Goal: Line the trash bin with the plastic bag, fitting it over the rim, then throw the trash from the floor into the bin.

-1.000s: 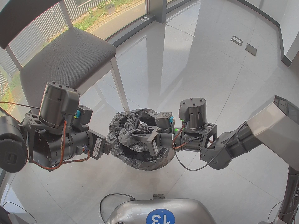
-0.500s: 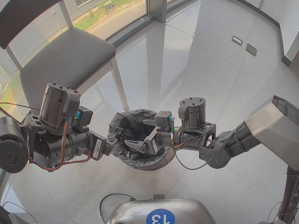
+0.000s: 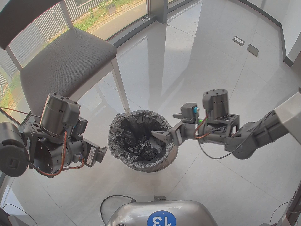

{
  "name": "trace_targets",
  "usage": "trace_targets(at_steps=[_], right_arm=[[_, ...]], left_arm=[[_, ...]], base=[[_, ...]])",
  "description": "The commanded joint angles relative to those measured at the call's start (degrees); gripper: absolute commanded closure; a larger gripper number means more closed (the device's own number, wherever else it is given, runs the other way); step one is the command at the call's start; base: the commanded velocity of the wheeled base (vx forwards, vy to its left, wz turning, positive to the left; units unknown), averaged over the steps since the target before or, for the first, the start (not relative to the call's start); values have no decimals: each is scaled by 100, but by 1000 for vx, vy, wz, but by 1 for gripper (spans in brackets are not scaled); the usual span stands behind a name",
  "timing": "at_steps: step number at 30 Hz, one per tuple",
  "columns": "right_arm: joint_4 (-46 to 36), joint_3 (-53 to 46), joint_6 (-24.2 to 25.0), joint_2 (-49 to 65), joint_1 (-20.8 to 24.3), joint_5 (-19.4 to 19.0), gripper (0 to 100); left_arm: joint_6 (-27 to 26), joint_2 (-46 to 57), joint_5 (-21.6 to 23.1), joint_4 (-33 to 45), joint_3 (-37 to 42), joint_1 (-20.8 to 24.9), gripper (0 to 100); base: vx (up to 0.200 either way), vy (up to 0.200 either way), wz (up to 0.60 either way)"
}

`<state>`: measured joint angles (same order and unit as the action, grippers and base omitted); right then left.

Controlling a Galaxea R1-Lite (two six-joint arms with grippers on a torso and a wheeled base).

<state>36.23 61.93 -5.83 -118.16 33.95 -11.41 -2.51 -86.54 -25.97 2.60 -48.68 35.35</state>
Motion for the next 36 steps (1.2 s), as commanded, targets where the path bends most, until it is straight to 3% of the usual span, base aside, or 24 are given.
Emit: trace_targets(at_steps=[1,3,6,15,20,26,32,36], right_arm=[[-380,-656,-85,1146,-653,535,0],[-477,-946,-103,1507,-837,904,0],[-626,-1447,-94,2078,-1145,1167,0],[-846,-2941,-182,4003,-2569,1299,0],[-846,-3908,-367,5233,-3395,1290,0],[-1373,-4778,-279,6807,-3518,1238,0],[-3623,-4848,-24,9083,-3465,1000,0],[-4317,-4839,108,10120,-3465,930,0]], left_arm=[[-21,41,-620,575,-89,-380,0],[67,120,-726,1067,-291,-442,0],[260,375,-734,1612,-432,-433,0],[629,1473,-840,2606,-467,-283,0],[638,2326,-1174,3265,-441,-283,0],[620,3249,-1534,4117,-511,-362,0],[357,4646,-1578,5146,-476,-1074,0],[-382,5657,-1561,5225,-388,-1725,0]], base=[[0,0,0],[0,0,0],[0,0,0],[0,0,0],[0,0,0],[0,0,0],[0,0,0],[0,0,0]])
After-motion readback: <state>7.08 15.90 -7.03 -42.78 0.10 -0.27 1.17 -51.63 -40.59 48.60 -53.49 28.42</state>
